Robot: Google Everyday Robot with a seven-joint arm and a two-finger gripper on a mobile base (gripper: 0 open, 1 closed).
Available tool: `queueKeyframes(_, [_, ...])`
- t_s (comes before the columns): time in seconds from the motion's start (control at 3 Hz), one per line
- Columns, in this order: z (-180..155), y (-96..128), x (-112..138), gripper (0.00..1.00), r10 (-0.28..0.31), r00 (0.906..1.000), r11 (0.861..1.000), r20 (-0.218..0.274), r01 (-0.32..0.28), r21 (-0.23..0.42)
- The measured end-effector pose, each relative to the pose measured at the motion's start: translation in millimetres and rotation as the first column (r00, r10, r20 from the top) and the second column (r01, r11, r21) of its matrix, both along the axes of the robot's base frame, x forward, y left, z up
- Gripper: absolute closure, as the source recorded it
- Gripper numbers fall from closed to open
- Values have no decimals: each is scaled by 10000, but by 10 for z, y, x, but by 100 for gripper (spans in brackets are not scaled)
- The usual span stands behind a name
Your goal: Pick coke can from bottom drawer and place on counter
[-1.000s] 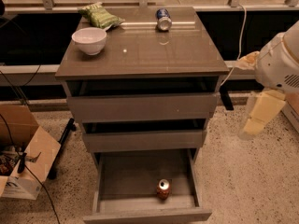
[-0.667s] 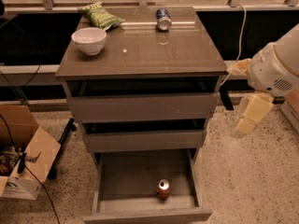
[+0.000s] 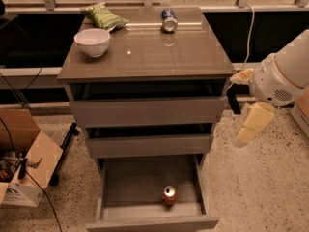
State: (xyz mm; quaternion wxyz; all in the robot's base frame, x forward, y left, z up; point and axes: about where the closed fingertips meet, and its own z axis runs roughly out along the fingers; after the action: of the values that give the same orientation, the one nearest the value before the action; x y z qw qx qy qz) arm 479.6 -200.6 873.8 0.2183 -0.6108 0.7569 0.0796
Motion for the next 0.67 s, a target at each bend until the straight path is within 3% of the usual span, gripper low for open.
queueKeyframes(0.67, [-846, 122, 213, 0, -592, 9979, 9926, -269, 617, 1048])
